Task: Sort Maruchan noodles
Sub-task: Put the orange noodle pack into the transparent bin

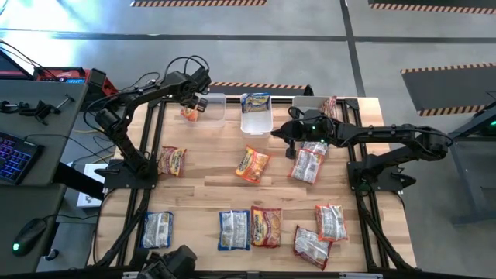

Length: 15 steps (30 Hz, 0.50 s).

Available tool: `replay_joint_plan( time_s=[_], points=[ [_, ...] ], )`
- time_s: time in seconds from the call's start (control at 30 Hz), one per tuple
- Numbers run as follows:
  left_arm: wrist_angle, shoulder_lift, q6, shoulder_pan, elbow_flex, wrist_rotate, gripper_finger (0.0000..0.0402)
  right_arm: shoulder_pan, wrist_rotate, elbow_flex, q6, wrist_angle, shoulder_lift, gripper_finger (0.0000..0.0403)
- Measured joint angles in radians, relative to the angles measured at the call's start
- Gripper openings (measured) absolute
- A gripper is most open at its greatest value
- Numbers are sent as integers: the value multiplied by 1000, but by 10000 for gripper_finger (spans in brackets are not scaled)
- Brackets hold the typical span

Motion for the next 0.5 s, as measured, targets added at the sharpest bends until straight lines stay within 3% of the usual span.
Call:
replay_joint_plan(
  time_s=[0.27, 0.5],
  points=[
    [0, -8, 10, 0, 0, 1, 136, 0, 0, 0, -3, -6, 0, 0],
    [7, -86, 19, 0, 0, 0, 136, 0, 0, 0, -3, -6, 0, 0]
  ],
)
